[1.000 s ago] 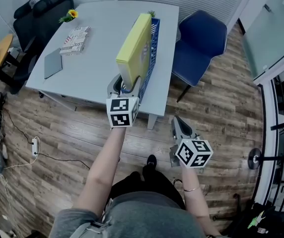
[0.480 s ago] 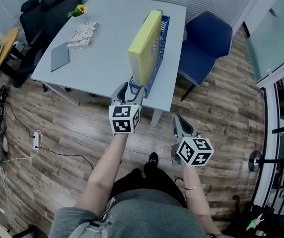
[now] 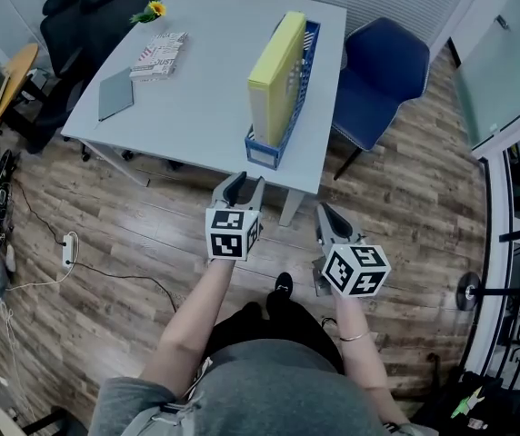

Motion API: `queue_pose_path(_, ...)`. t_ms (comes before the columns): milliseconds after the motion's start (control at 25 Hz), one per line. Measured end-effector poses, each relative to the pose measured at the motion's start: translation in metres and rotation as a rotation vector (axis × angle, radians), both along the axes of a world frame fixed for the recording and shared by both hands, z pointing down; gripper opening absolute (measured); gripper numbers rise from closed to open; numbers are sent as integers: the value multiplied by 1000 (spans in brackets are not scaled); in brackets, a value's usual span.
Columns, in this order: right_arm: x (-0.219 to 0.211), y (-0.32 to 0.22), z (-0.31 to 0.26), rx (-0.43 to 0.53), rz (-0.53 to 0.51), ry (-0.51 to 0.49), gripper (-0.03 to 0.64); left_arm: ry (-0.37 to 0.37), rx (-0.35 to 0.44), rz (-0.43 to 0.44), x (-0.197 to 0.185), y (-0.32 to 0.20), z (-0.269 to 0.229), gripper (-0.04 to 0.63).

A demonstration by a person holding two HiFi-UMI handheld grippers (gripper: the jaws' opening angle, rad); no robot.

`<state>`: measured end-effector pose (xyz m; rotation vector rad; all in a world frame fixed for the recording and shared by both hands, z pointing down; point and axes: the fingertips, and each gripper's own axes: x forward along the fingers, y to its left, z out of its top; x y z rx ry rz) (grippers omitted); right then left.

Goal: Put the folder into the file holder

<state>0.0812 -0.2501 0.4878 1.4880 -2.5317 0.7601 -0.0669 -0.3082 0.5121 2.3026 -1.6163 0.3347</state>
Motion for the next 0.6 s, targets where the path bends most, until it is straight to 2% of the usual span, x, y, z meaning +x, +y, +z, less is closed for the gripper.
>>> queue_pose_path(280, -9, 7, 1, 2, -24, 13, 5, -11, -30, -24, -16, 24, 11, 52)
queue_pose_path(480, -14, 9, 2, 5, -42, 25, 5, -18, -36, -23, -25, 36, 8, 31)
queue_pose_path(600, -15, 11, 1, 21, -52, 32, 5, 3, -38, -31, -28, 42, 4, 31)
